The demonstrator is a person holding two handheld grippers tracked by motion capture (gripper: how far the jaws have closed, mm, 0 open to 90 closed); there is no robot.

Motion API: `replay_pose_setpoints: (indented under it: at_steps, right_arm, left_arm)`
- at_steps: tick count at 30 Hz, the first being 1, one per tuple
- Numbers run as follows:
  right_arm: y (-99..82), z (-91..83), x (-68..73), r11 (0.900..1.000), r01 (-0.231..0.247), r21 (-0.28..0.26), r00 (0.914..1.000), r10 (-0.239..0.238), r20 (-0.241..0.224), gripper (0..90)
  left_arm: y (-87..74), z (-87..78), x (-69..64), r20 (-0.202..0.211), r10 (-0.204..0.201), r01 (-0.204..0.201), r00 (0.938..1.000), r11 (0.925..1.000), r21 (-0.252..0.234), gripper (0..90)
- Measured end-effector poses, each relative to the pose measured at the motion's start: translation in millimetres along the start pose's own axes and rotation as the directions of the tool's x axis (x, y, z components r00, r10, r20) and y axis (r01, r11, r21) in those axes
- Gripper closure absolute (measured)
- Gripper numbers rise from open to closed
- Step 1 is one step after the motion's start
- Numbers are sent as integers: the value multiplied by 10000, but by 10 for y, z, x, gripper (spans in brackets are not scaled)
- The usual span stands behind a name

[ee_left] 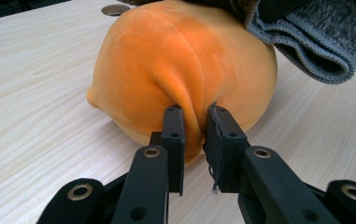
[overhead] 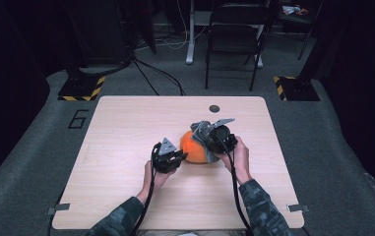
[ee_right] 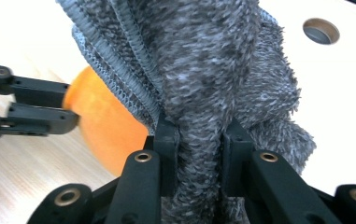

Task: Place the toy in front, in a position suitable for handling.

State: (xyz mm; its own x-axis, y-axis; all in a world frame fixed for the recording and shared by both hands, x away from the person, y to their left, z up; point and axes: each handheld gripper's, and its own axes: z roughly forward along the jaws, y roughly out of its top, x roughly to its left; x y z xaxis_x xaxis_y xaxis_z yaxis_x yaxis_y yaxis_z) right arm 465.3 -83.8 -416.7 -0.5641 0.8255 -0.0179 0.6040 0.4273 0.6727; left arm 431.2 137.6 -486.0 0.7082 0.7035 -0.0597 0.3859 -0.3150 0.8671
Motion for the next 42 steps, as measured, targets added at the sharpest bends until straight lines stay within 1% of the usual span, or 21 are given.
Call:
replay_pose_setpoints:
  at_steps: [5, 7, 8, 10, 13, 15, 20, 22, 24, 25, 26, 27, 28, 29, 31, 32, 33, 36, 38, 40, 42]
  right_arm:
    - [-43, 25, -132, 9992, -325, 217, 9994, 322, 153, 725]
    - [-60, 41, -174, 9980, -534, 333, 9985, 528, 171, 725]
    - [-68, 53, -197, 9980, -547, 315, 9984, 541, 183, 724]
    - [-87, 70, -240, 9959, -768, 478, 9969, 759, 201, 724]
    - [-130, 105, -329, 9929, -967, 697, 9949, 943, 371, 725]
    - [-165, 138, -366, 9888, -1190, 900, 9923, 1152, 455, 726]
    - [-246, 239, -447, 9832, -1378, 1198, 9894, 1312, 616, 727]
    - [-292, 302, -481, 9769, -1560, 1462, 9869, 1479, 644, 727]
    - [-355, 387, -512, 9707, -1601, 1789, 9862, 1496, 709, 728]
    - [-383, 433, -516, 9653, -1675, 2004, 9851, 1561, 715, 728]
    - [-410, 472, -522, 9635, -1618, 2135, 9861, 1494, 730, 728]
    - [-432, 516, -530, 9598, -1666, 2259, 9853, 1534, 749, 728]
    - [-442, 531, -539, 9588, -1634, 2323, 9860, 1510, 704, 728]
    - [-442, 529, -539, 9567, -1728, 2341, 9845, 1603, 716, 728]
    - [-418, 483, -560, 9583, -1651, 2335, 9856, 1513, 760, 729]
    - [-409, 460, -565, 9622, -1593, 2210, 9856, 1423, 911, 730]
    - [-383, 412, -569, 9632, -1604, 2158, 9849, 1419, 987, 730]
    - [-295, 262, -574, 9717, -1699, 1644, 9830, 1553, 977, 731]
    - [-238, 165, -563, 9792, -1581, 1275, 9845, 1464, 965, 731]
    - [-161, 35, -518, 9852, -1495, 840, 9858, 1419, 899, 731]
    - [-104, -50, -462, 9888, -1371, 592, 9879, 1321, 813, 731]
  left_arm:
    - [-2, -1, -4, 8, -36, 36, 10000, 10000, 1, 775]
    - [0, -1, 6, -18, 53, -53, 10000, 10000, 12, 776]
    - [0, 0, 6, -22, 49, -49, 10000, 10000, 12, 776]
    - [-1, 0, 0, -17, 11, -11, 10000, 10000, 11, 776]
    - [-2, 0, -1, 0, -39, 39, 10000, 10000, 1, 776]
    - [-1, -1, 2, -5, 5, -5, 10000, 10000, 12, 776]
    - [0, 0, 1, -22, 29, -29, 10000, 10000, 28, 776]
    - [0, 0, 4, -30, 44, -44, 10000, 10000, 30, 776]
    - [1, -1, 7, -34, 68, -68, 10000, 10000, 29, 776]
    - [0, 0, 6, -23, 23, -23, 10000, 10000, 27, 776]
    - [-1, 0, 8, 1, 13, -13, 10000, 10000, 33, 776]
    - [-2, 1, 9, 12, -17, 17, 10000, 10000, 11, 776]
    - [0, -5, 16, 54, 13, -13, 10000, 10000, 82, 776]
    - [0, -6, 18, 44, 13, -13, 10000, 10000, 88, 776]
    - [-4, -5, 24, -16, -44, 44, 10000, 10000, 17, 776]
    - [-4, -7, 29, -43, -47, 47, 10000, 10000, -2, 776]
    - [-1, -14, 37, -1, -17, 17, 10000, 10000, 73, 776]
    - [-4, -6, 26, -63, -40, 40, 10000, 10000, -14, 776]
    - [-3, -5, 24, -69, -54, 54, 10000, 10000, -23, 776]
    - [-4, -3, 24, -64, -56, 56, 10000, 10000, -19, 775]
    - [-4, -3, 24, -71, -58, 58, 10000, 10000, -17, 775]
